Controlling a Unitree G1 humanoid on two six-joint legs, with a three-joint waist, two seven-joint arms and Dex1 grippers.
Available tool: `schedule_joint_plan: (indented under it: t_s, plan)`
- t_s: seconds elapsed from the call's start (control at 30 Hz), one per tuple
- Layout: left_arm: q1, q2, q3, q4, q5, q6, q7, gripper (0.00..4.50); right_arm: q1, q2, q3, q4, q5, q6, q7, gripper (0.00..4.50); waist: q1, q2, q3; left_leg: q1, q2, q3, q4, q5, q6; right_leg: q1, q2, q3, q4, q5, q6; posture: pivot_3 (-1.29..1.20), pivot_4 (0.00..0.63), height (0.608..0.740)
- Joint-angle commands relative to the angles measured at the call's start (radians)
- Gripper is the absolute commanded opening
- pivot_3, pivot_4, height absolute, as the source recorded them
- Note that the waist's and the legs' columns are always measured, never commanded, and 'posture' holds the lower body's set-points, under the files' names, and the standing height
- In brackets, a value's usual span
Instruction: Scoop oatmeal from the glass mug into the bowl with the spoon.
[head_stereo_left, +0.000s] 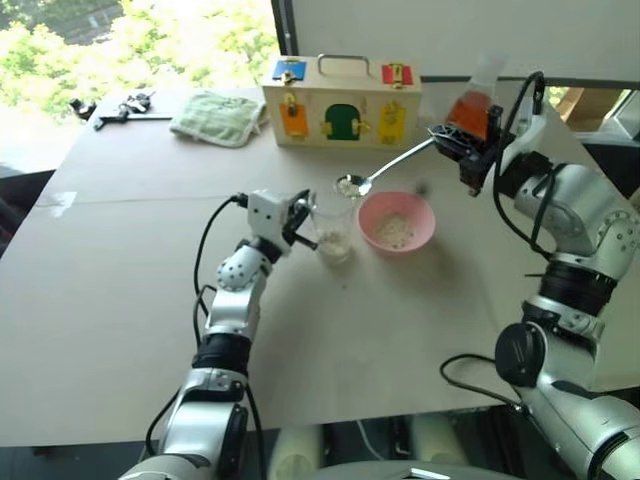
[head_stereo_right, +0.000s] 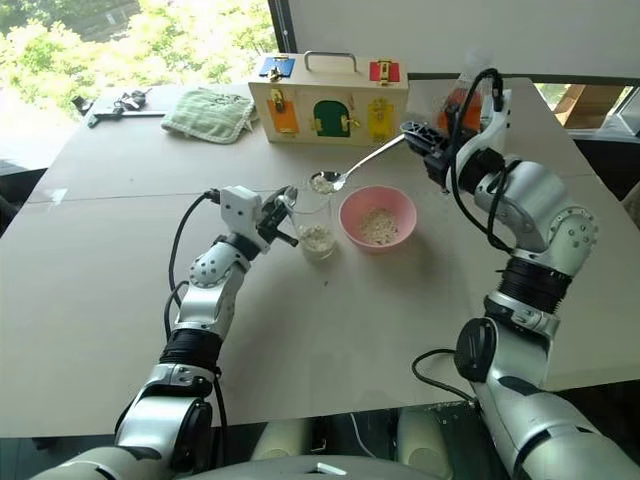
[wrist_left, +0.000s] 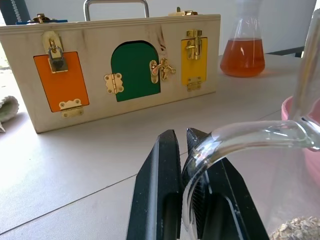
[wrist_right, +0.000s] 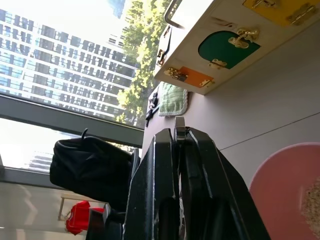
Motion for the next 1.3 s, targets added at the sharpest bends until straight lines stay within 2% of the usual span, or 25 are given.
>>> schedule_joint_plan:
  t_s: [0.03,0.17,0.3,0.5,0.7,0.9,1.13,1.3]
  plan:
    - [-0.008,0.007,0.009,0.017,0.004,-0.012,0.005,0.3,0.017,-0.097,0.022,-0.004,0.041,-0.064,0.05,0.0,0.0,0.0,0.0,0.0,0.0,0.0,0.0,0.0,0.0,0.0,0.0,0.0,0.0,0.0,0.0,0.0,0.15,0.74]
    - [-0.002,0.016,0.021,0.02,-0.004,-0.008,0.005,0.3,0.046,-0.159,0.06,0.014,0.009,-0.092,0.109,0.0,-0.002,0.0,0.0,0.0,0.0,0.0,0.0,0.0,0.0,0.0,0.001,0.0,0.0,0.0,0.0,0.0,0.15,0.74]
    - [0.003,0.026,0.031,0.021,-0.006,-0.008,0.006,0.3,0.078,-0.206,0.135,0.001,-0.115,-0.094,0.205,0.0,-0.003,0.0,0.0,0.001,0.001,0.0,0.0,0.0,0.001,0.0,0.001,0.001,0.001,0.0,0.0,0.0,0.15,0.74]
    - [0.004,0.033,0.038,0.021,-0.004,-0.006,0.013,0.3,0.086,-0.309,0.325,-0.089,-0.429,-0.109,0.482,0.0,-0.003,0.001,0.001,0.001,0.001,0.0,0.0,-0.001,0.001,-0.002,0.001,0.003,0.0,0.0,0.0,0.0,0.15,0.74]
    - [0.019,0.033,0.039,0.005,-0.002,-0.005,0.022,0.3,0.039,-0.45,0.573,-0.245,-0.807,-0.239,0.816,0.0,-0.003,0.001,0.002,0.001,0.001,-0.001,-0.001,-0.001,0.001,-0.002,0.001,0.003,0.0,0.0,0.0,0.0,0.15,0.74]
    - [0.029,0.03,0.034,0.0,0.0,-0.007,0.027,0.3,-0.018,-0.557,0.755,-0.41,-1.062,-0.338,1.083,0.0,-0.003,0.001,0.002,0.001,0.001,-0.002,-0.001,0.0,0.001,-0.002,0.002,0.002,-0.001,0.0,0.0,0.0,0.15,0.74]
    - [0.022,0.024,0.026,0.011,0.005,-0.014,0.031,0.3,0.02,-0.54,0.744,-0.424,-1.156,-0.345,1.172,0.0,0.0,0.0,0.002,0.001,0.001,-0.002,0.0,0.001,-0.001,-0.002,0.001,0.001,0.0,0.0,0.0,0.0,0.15,0.74]
    - [0.017,0.022,0.023,0.017,0.006,-0.017,0.033,0.3,0.053,-0.356,0.496,-0.269,-1.017,-0.207,1.004,0.0,0.0,-0.001,0.002,0.001,0.0,-0.001,0.0,0.002,-0.003,-0.001,0.001,0.001,0.001,0.0,0.0,0.0,0.15,0.74]
